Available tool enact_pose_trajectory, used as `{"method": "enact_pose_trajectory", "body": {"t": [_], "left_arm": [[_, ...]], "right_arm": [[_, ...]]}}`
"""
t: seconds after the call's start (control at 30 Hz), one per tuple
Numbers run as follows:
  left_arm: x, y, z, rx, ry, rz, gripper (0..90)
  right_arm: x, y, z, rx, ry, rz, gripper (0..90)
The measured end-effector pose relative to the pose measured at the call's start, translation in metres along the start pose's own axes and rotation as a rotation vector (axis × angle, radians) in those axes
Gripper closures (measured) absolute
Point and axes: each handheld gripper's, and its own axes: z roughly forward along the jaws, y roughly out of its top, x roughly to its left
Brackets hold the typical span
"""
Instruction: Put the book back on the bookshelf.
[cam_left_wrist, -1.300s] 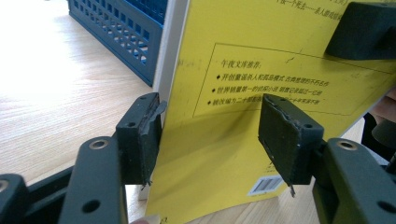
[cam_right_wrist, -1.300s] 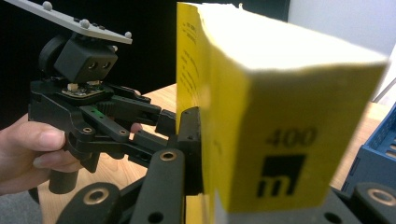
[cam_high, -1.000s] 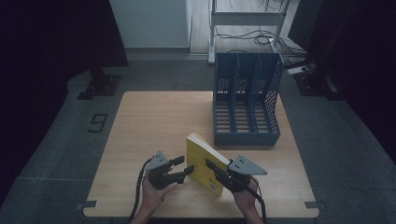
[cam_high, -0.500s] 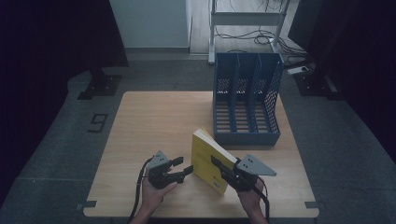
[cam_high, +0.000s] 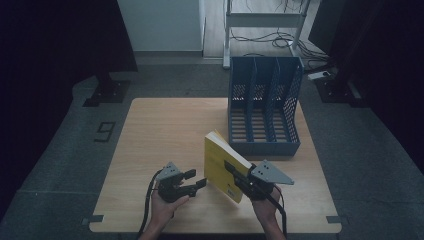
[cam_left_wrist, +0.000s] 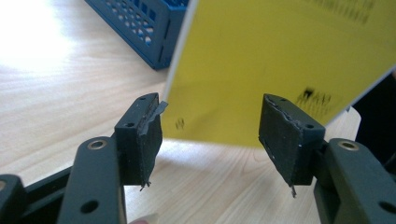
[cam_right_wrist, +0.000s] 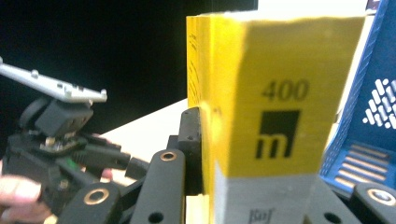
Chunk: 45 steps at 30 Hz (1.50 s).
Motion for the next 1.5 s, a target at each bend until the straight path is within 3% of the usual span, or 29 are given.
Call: {"method": "enact_pose_trajectory", "body": {"t": [0.23, 0.8, 1.5], "left_arm": [[-0.001, -0.002, 0.005, 0.041, -0.017, 0.003, 38.9], [0.006, -0.001, -0.002, 0.052, -0.01, -0.026, 38.4], [0.007, 0.0, -0.004, 0.063, -0.005, -0.025, 38.3]], "right_arm": [[-0.001, 0.013, 0.0, -0.017, -0.035, 0.005, 74.4], [-0.013, 0.044, -0.001, -0.055, -0.106, -0.012, 74.4], [-0.043, 0.066, 0.017, -0.076, -0.15, 0.036, 74.4]]}}
